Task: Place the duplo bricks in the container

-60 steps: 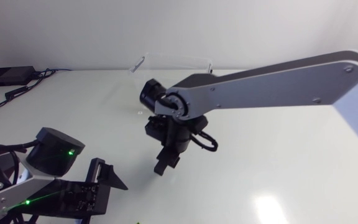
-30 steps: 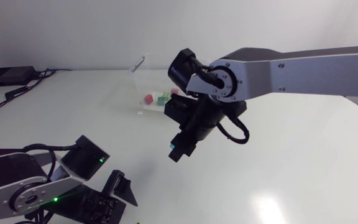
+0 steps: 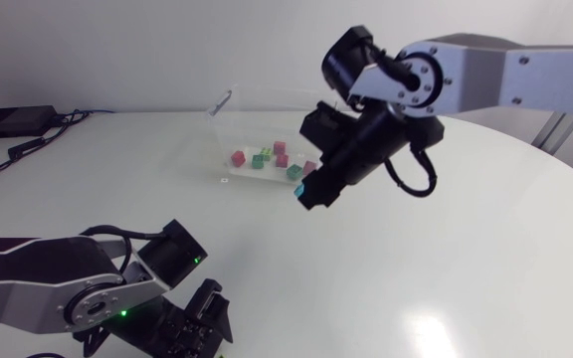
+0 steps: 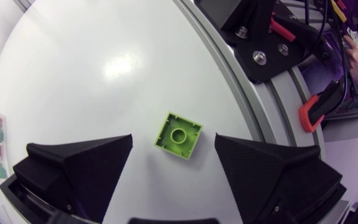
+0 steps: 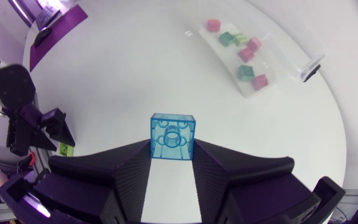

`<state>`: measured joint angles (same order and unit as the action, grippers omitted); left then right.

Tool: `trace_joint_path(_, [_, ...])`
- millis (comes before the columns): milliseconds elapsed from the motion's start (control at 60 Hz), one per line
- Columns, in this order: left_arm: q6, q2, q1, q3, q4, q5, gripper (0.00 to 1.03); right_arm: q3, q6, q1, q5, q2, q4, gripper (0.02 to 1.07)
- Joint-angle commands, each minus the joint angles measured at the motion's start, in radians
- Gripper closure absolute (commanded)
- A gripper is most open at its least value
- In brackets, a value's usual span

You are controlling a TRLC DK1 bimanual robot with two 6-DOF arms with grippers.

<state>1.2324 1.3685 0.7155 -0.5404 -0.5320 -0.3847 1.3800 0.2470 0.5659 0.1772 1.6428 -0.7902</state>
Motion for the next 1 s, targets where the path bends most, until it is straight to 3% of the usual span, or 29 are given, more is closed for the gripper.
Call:
trace_joint_path(0, [0.035, 0.029, 0.013, -0.01, -0.005, -0.008, 0.24, 0.086, 0.017, -0.044, 0.015, -0.024, -0.015, 0.77])
trace_joint_path(67, [0.035, 0.046, 0.018, -0.012, -0.005, -0.008, 0.31, 0.134, 0.015, -0.067, 0.015, -0.02, -0.017, 0.77])
trace_joint_path(167, [0.032, 0.08, 0.027, -0.012, 0.004, -0.01, 0.5, 0.202, 0.008, -0.097, 0.015, 0.002, -0.011, 0.77])
trace_joint_path(267, [0.019, 0.089, 0.039, -0.01, 0.017, -0.016, 0.79, 0.249, -0.002, -0.113, 0.015, 0.031, 0.011, 0.77])
trace_joint_path(600, [-0.042, 0.052, 0.021, -0.015, 0.033, -0.049, 0.8, 0.426, -0.015, -0.162, 0.011, 0.207, 0.065, 0.76])
trace_joint_path(983, [-0.08, -0.117, -0.183, -0.132, 0.001, -0.06, 0.8, 0.63, -0.017, -0.199, 0.013, 0.407, 0.065, 0.76])
